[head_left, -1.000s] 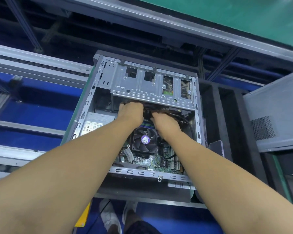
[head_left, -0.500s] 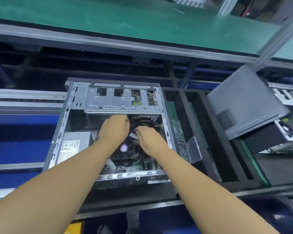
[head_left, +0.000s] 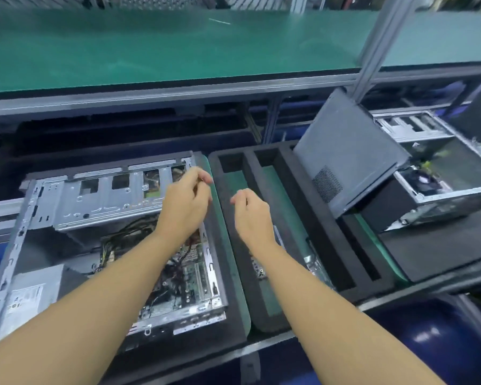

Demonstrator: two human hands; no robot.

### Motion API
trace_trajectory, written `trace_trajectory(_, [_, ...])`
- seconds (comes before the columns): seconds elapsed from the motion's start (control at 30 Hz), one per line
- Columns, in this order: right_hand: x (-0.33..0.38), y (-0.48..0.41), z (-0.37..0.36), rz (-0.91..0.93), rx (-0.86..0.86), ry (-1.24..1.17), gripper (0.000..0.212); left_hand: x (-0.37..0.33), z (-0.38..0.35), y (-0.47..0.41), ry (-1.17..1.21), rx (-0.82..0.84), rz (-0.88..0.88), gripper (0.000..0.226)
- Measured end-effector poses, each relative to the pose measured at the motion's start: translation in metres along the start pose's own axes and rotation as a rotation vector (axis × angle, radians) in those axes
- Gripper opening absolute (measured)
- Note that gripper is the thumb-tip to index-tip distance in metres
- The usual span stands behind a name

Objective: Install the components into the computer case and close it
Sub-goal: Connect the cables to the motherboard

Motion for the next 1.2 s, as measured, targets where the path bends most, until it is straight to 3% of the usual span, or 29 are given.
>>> trace_trajectory(0.1, [-0.065, -0.021, 0.037, -0.216, -0.003, 0.034, 0.039, -0.011, -0.054, -0.009, -0.071, 0.133, 0.054, 0.027])
trace_trajectory(0.27, [-0.17, -0.032, 0.097, -0.456, 0.044, 0.221, 0.03, -0.003, -0.153, -0.014, -0.172, 0.439, 0.168, 0.041])
trace_trajectory(0.4, [-0.235, -0.016, 0.108, -0.572, 0.335, 0.512, 0.032, 0.016, -0.212, -0.008, -0.196, 0.605, 0.292, 0.036])
trace_trajectory(0.5, [-0.268, 0.005, 0.088, -0.628, 0.622, 0.598, 0.043, 0.027, -0.236, -0.003, -0.218, 0.67, 0.337, 0.027])
trace_trajectory(0.57, [-0.278, 0.016, 0.078, -0.612, 0.705, 0.647, 0.047, 0.032, -0.241, -0.001, -0.237, 0.682, 0.353, 0.026])
trace_trajectory(0.63, [-0.281, 0.017, 0.077, -0.563, 0.64, 0.651, 0.043, 0.035, -0.239, -0.003, -0.236, 0.671, 0.378, 0.024])
trace_trajectory(0.77, [-0.27, 0.007, 0.093, -0.497, 0.332, 0.48, 0.029, 0.039, -0.224, -0.012, -0.183, 0.609, 0.456, 0.024])
trace_trajectory(0.93, [-0.186, -0.027, 0.117, -0.158, -0.035, 0.206, 0.02, 0.033, -0.205, -0.021, -0.026, 0.499, 0.496, 0.026])
trace_trajectory(1.03, [-0.122, -0.043, 0.117, 0.032, -0.064, 0.066, 0.023, 0.023, -0.191, -0.025, 0.113, 0.423, 0.49, 0.018])
trace_trajectory(1.13, [-0.058, -0.045, 0.1, 0.157, -0.03, -0.064, 0.04, 0.004, -0.17, -0.03, 0.287, 0.371, 0.424, 0.034])
trace_trajectory(1.2, [-0.022, -0.039, 0.085, 0.213, -0.035, -0.153, 0.044, -0.009, -0.143, -0.033, 0.473, 0.267, 0.363, 0.027])
Point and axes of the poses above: each hand's wrist, its own y-axis away from the middle knuckle, its own z-axis out of the back of the hand, x = y × z, the point moved 8 cm from there along -y, towards the middle knuckle, and after that the axes turned 7 degrees about z, right-handed, at the moved point
